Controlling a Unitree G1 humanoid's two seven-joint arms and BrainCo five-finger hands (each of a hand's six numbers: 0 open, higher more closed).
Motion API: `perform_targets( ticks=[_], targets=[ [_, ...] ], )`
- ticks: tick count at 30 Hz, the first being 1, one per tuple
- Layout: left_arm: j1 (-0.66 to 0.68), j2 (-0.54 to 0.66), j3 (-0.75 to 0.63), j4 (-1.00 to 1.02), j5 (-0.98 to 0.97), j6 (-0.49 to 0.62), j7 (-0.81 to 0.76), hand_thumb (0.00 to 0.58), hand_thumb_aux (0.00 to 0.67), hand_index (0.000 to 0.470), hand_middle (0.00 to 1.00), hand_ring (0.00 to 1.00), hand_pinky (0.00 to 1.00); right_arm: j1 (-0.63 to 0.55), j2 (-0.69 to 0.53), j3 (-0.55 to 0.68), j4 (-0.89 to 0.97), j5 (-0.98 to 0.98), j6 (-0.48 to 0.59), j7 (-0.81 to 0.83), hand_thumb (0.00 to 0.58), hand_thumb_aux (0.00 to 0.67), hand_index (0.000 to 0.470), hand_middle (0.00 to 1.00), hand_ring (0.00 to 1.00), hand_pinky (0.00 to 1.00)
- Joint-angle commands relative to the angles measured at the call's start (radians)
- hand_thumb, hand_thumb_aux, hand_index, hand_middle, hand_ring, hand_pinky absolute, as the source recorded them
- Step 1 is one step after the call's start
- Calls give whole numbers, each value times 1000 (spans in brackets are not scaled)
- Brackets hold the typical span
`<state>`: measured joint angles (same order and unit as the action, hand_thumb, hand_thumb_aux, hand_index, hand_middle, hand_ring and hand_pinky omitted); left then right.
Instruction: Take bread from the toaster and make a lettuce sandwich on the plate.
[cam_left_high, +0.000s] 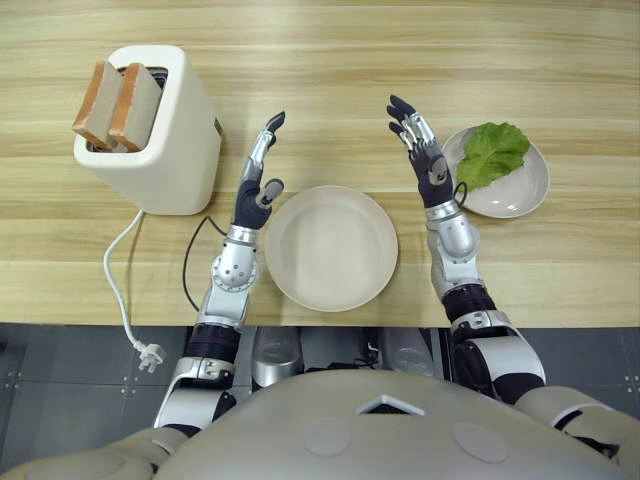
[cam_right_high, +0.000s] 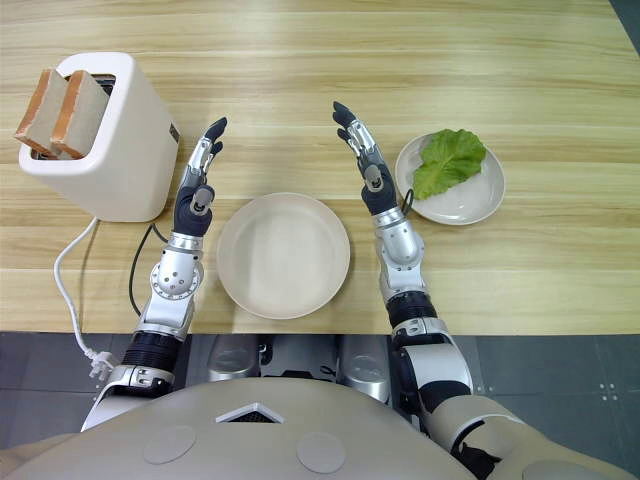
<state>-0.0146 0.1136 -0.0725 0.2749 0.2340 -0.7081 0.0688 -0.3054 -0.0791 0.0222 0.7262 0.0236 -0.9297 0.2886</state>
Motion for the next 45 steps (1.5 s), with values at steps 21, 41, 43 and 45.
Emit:
perform_targets(
  ticks=[21, 41, 43, 45],
  targets=[
    [-13, 81, 47, -70, 183, -4, 103, 0, 0, 0, 0, 0, 0, -26, 13, -1, 33, 12, -7, 4, 0, 0, 0, 0, 0, 0],
    [-28, 644, 449, -181, 350, 615, -82, 0, 0, 0, 0, 0, 0, -27, 26, -5, 48, 9, -15, -14, 0, 0, 0, 0, 0, 0],
    [-40, 645, 438, -133, 323, 608, -84, 0, 0, 0, 0, 0, 0, -27, 26, -4, 49, 8, -15, -13, 0, 0, 0, 0, 0, 0],
    [-52, 648, 428, -88, 304, 600, -79, 0, 0, 0, 0, 0, 0, -27, 26, -3, 50, 5, -17, -13, 0, 0, 0, 0, 0, 0]
  ],
)
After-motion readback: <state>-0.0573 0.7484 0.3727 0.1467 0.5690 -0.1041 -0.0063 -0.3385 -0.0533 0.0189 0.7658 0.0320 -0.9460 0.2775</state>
